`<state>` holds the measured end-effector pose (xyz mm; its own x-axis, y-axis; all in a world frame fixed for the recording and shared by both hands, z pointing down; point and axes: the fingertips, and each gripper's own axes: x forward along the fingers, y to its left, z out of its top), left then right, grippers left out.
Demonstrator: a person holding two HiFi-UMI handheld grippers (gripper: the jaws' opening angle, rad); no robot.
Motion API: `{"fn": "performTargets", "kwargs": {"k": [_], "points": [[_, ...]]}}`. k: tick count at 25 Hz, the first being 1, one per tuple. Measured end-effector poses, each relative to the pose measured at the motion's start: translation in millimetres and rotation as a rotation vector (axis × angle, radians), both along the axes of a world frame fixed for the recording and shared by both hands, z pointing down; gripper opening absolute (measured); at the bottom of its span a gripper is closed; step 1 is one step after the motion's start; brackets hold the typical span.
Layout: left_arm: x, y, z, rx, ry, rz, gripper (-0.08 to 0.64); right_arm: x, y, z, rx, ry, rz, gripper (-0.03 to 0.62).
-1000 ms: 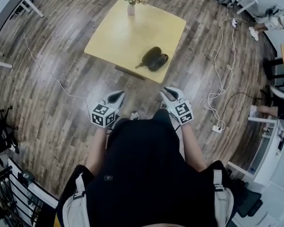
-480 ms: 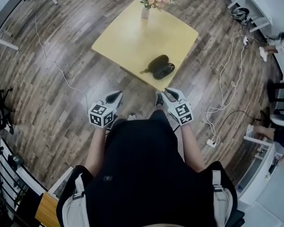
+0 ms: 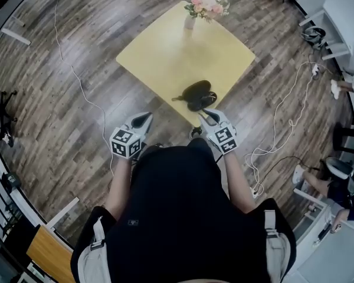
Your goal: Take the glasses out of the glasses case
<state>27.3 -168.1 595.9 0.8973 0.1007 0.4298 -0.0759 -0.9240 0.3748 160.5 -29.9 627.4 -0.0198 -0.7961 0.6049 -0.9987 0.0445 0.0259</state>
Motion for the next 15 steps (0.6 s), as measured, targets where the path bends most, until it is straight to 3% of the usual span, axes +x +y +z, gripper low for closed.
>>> {"fn": "performTargets", "kwargs": {"k": [6, 15], "points": [[27.3, -6.3, 6.4, -0.011, -0.008, -0.089, 0.011, 38.0, -16.5, 13.0, -0.035, -0.013, -0.101, 0.074], [55.6, -23.2, 9.0, -0.02, -0.016, -0.247, 0.011, 59.4, -33.5, 47.1, -0.139, 0.009, -0.362, 0.074]]}}
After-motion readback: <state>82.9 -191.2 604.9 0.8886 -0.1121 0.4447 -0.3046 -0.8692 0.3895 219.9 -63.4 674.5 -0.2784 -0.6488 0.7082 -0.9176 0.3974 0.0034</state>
